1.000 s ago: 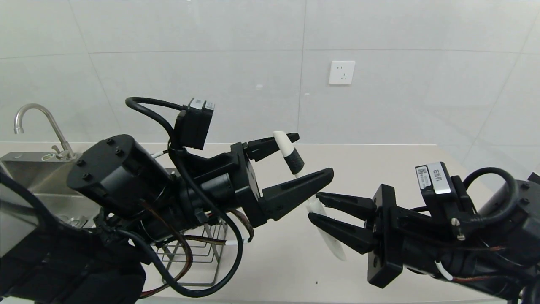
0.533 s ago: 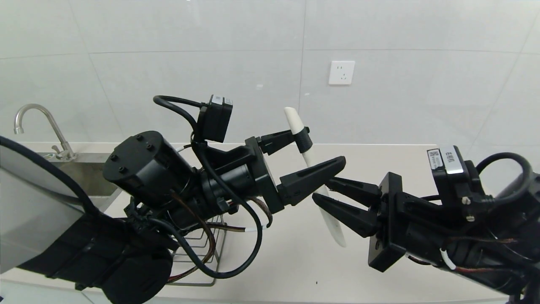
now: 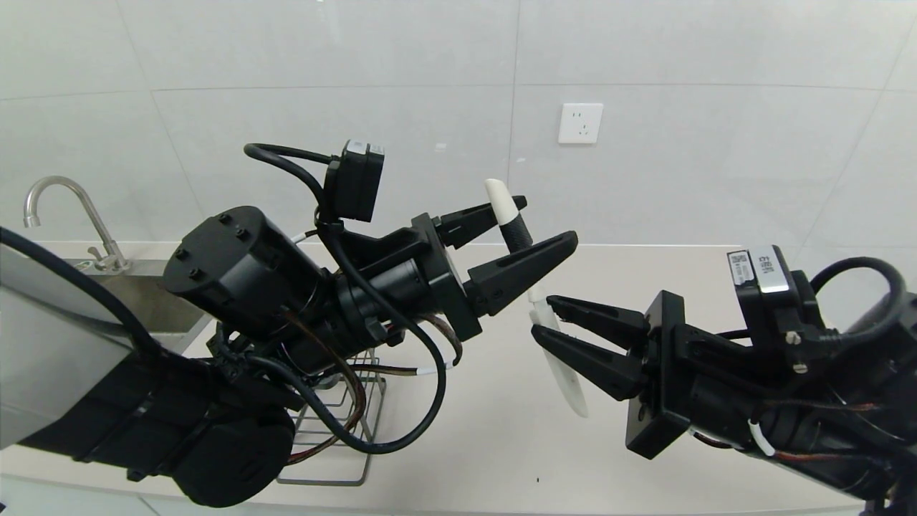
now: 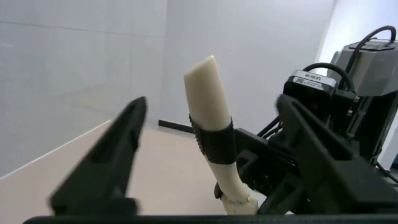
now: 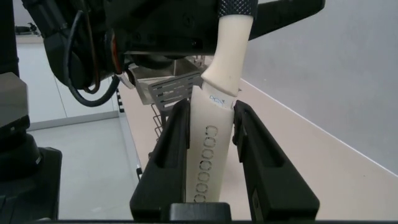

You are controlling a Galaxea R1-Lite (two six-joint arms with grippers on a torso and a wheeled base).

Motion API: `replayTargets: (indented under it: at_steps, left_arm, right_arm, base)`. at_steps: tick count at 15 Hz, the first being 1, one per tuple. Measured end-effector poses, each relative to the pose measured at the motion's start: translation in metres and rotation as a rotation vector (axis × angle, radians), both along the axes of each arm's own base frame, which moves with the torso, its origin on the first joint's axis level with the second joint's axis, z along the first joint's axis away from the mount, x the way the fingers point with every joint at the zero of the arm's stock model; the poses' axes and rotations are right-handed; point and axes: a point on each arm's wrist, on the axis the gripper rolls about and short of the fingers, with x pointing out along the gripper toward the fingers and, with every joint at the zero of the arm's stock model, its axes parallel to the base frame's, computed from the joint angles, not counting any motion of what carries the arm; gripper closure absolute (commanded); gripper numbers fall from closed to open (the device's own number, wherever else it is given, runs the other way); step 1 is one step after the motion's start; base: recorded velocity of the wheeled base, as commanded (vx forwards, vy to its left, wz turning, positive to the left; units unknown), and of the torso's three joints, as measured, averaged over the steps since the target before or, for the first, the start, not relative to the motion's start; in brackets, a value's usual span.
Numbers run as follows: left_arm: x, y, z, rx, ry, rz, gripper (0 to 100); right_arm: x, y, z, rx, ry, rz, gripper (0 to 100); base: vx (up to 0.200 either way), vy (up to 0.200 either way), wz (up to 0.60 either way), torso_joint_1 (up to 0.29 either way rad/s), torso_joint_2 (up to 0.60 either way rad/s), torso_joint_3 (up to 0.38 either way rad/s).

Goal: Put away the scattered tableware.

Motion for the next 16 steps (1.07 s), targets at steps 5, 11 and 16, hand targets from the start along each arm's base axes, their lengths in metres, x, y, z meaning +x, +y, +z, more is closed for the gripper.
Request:
replayTargets:
  at_steps: [5, 11, 16]
  left_arm:
    - [-0.001, 0.0, 0.001, -0.004, -0.004, -0.003, 100]
    - [0.007, 0.009, 0.001, 0.004, -0.018, 0.044, 100]
    - [0.01, 0.039, 0.014, 0.003, -0.115, 0.154, 100]
  right_arm:
    - [0.005, 0.003, 0.008, 0.027, -0.028, -0.005, 0]
    - [-0.004, -0.016, 0.006, 0.016, -0.019, -0.036, 0]
    - [-0.034, -0.094, 0.015, 0.04, -0.066, -0.284, 0]
  base:
    - [0.0, 0.0, 0.0, 0.0, 0.0, 0.0]
    - [0.0, 0.0, 0.0, 0.0, 0.0, 0.0]
    - [0.0, 0.0, 0.0, 0.0, 0.0, 0.0]
